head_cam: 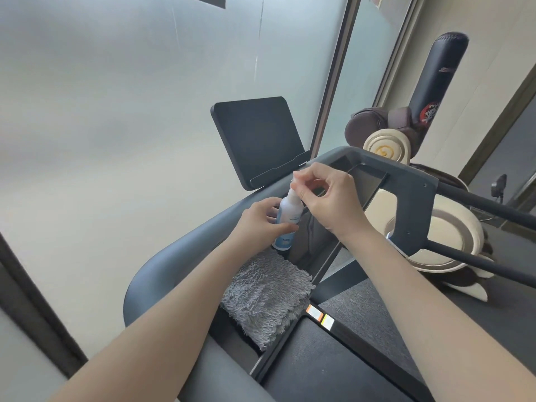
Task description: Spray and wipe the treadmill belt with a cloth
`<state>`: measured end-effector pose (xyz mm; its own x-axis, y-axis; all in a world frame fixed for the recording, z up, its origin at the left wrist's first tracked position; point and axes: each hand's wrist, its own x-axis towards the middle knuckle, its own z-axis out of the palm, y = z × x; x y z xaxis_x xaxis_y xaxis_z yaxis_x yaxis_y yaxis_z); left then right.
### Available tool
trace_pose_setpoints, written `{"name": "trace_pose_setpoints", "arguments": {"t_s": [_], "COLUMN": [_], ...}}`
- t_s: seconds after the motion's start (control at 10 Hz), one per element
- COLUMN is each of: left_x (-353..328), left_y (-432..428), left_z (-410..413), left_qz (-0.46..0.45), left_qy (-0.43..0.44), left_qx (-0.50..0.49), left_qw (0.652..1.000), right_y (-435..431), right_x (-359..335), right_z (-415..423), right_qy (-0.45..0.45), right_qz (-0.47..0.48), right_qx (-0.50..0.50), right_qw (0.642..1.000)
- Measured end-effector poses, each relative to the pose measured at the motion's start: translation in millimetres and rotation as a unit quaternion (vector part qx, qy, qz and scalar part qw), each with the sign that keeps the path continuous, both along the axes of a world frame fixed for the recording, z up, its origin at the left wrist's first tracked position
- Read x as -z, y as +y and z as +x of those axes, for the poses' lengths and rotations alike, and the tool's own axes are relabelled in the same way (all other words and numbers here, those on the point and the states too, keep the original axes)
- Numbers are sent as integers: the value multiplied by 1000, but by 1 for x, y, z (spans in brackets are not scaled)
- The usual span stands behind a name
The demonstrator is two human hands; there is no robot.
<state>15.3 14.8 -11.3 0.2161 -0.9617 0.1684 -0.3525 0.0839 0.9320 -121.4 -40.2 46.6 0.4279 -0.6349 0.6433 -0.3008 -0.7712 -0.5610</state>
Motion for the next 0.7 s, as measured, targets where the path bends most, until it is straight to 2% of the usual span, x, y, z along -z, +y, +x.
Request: {"name": "trace_pose_setpoints", "arguments": {"t_s": [0.2, 0.5, 0.6, 0.7], "left_x": [1, 2, 4, -1], "left_y": [0, 0, 0, 1], "left_z": [1, 1, 1, 4], "left_qz": [0, 5, 13, 30], "left_qy": [4, 0, 4, -53], "left_qx": [6, 16, 22, -8], "left_qw": [1000, 1000, 1000, 998], "right_y": [1, 5, 8, 13], "right_x": [0, -3, -1, -2], "right_z": [-2, -10, -18, -28], "right_qy": [20, 43, 65, 144], "right_qz": [-10, 82, 82, 72], "right_qx": [1, -3, 20, 70], "right_qw": [1000, 996, 994, 985]}}
